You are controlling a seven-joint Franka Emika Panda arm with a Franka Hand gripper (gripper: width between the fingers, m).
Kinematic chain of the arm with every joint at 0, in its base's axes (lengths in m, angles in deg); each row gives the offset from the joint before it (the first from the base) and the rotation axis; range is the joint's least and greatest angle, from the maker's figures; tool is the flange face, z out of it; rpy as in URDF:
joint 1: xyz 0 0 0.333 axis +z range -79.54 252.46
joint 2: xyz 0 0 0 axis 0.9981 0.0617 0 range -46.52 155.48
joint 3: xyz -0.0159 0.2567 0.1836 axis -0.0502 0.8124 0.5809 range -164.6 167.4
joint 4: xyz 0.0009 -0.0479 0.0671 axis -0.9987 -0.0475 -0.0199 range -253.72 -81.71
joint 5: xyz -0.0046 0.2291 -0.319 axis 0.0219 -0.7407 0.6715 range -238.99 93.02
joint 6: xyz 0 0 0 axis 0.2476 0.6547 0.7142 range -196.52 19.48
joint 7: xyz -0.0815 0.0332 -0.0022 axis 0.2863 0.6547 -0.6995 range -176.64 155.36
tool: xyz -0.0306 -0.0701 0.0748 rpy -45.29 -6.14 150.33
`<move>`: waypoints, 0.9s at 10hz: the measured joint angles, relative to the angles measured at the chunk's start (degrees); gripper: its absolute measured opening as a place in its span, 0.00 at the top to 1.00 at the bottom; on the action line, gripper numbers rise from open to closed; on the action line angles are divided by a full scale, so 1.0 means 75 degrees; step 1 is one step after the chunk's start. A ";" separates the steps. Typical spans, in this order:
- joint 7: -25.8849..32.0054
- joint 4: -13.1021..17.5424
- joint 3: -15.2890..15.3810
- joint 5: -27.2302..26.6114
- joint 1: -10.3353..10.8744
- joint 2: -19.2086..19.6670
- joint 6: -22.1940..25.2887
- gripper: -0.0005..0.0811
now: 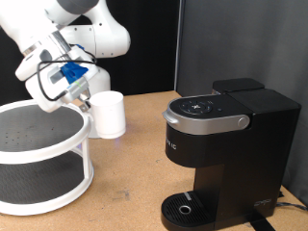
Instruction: Make a cup of coffee with the keurig machine
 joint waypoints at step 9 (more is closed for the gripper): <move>-0.0281 -0.0257 0.0543 -0.0268 0.0121 0.0087 -0.0510 0.92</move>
